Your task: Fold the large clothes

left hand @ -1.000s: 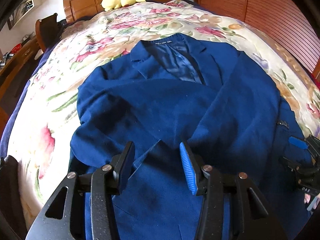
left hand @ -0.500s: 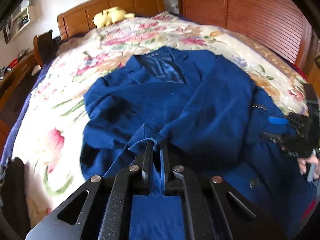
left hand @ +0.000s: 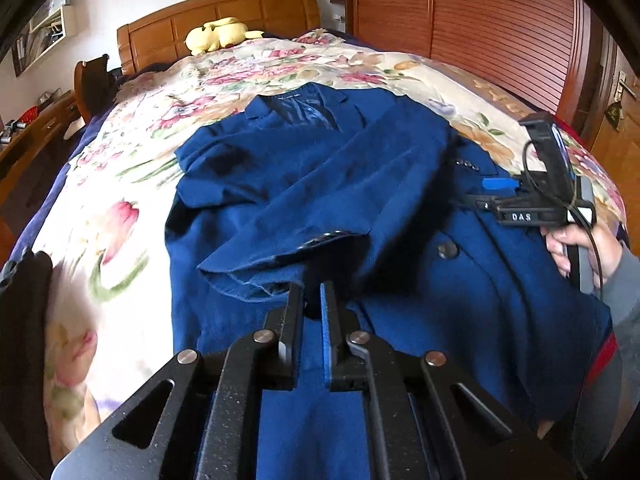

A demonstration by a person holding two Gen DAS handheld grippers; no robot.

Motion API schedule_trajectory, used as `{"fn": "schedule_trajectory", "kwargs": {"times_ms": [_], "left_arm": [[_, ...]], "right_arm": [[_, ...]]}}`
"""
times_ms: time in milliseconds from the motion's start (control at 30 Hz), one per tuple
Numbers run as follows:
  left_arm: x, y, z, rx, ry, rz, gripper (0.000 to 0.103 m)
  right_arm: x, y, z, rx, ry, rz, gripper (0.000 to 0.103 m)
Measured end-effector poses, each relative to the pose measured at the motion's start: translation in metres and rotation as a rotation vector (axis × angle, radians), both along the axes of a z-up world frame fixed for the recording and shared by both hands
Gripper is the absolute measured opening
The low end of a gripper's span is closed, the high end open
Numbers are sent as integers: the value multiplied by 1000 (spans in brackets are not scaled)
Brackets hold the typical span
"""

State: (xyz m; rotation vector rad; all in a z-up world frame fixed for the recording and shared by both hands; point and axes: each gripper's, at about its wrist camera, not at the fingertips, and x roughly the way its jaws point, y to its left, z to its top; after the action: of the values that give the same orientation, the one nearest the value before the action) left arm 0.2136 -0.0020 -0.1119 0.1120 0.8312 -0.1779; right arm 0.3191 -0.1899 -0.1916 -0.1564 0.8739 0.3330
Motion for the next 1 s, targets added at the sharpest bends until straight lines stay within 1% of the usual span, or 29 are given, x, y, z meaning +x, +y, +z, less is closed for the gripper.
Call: {"fn": "schedule_trajectory", "kwargs": {"times_ms": [33,100,167,267,533,767,900,1000], "left_arm": [[-5,2,0,2,-6,5,9],[-15,8,2,-8,-17,14,15],[-23,14,3,-27,-17,16,24],[-34,24,1,-32,-11,25,33],[-63,56,-12,5,11,104,35],[-84,80,-24,-4,37,156,35],[-93,87,-33,-29,55,172,35],[-96,89,-39,-31,66,177,35]], "right_arm": [[0,0,0,-1,-1,0,67],[-1,0,0,-3,-2,0,67],[-1,0,0,-3,-2,1,67],[-1,0,0,-3,-2,1,67],[-1,0,0,-4,-3,1,67],[-1,0,0,-5,-3,1,67],[-1,0,0,-10,-6,1,67],[-1,0,0,-14,-8,1,67]]}}
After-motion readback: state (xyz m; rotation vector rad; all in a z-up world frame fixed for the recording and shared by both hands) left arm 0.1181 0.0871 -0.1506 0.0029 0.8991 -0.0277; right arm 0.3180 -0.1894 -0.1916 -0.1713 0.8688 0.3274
